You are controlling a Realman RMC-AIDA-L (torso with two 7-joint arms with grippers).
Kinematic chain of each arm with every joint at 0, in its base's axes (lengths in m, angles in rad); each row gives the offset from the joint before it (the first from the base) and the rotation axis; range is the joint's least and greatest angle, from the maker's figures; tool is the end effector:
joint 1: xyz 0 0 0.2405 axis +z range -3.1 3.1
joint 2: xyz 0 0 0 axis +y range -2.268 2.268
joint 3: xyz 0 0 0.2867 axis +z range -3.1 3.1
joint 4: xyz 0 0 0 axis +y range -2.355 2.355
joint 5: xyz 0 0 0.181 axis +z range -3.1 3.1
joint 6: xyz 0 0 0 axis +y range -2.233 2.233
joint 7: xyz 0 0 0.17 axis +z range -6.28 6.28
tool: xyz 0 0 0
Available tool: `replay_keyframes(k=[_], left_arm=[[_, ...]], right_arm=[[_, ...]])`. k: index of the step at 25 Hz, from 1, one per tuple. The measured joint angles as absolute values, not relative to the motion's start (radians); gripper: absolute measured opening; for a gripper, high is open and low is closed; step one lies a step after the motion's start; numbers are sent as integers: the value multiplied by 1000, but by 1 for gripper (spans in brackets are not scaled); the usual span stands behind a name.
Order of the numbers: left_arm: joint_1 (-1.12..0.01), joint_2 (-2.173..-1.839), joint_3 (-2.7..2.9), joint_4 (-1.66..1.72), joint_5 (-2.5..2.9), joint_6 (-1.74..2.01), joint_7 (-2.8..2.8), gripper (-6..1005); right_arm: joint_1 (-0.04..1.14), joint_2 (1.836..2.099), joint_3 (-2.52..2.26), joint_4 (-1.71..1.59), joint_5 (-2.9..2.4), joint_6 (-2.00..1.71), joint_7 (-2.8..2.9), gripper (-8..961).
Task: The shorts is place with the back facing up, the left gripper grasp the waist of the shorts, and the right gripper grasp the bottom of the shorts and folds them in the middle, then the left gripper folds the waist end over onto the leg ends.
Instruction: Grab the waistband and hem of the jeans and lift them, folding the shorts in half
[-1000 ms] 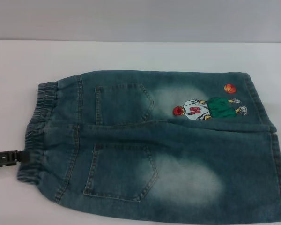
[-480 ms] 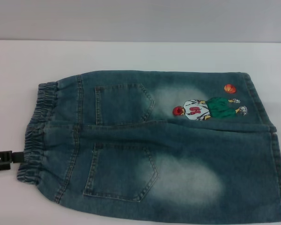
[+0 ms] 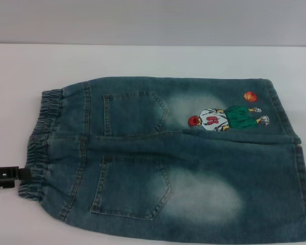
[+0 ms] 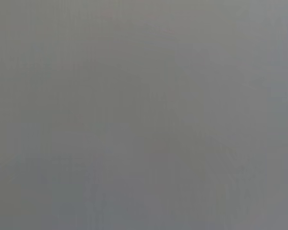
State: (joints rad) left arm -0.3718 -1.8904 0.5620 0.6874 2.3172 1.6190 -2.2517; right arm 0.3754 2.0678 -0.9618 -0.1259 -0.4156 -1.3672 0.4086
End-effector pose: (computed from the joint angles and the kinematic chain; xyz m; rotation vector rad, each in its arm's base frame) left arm -0.3798 0.2731 0.0389 -2.1274 -1.9383 -0.3640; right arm 0.3466 0.3350 0.0522 -1.4139 0.4957 0.8774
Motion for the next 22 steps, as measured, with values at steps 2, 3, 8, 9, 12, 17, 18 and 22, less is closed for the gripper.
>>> replay_keyframes(k=[2, 3, 8, 9, 12, 17, 18, 22], left_arm=[[-373, -1891, 562, 687, 2317, 1619, -2253, 646], [-375, -1892, 563, 687, 2318, 1619, -2256, 646], [-379, -1895, 563, 680, 2318, 1621, -2260, 643], [-380, -1897, 563, 680, 2321, 1622, -2261, 643], [-380, -1899, 563, 680, 2327, 1622, -2263, 641], [-380, -1899, 563, 680, 2327, 1621, -2268, 638], [-380, -1899, 564, 680, 2327, 1621, -2268, 638], [-382, -1903, 566, 679, 2327, 1622, -2269, 636]], right_arm=[[376, 2068, -962, -126, -416, -1367, 407, 491], [375, 2068, -962, -126, -416, -1367, 402, 491], [372, 2068, -962, -126, -416, -1367, 388, 491], [371, 2068, -962, -126, -416, -1367, 388, 491], [370, 2068, -962, -126, -416, -1367, 388, 491], [370, 2068, -962, -126, -416, -1367, 387, 491], [370, 2068, -962, -126, -416, -1367, 387, 491], [370, 2068, -962, -126, -416, -1367, 387, 490]])
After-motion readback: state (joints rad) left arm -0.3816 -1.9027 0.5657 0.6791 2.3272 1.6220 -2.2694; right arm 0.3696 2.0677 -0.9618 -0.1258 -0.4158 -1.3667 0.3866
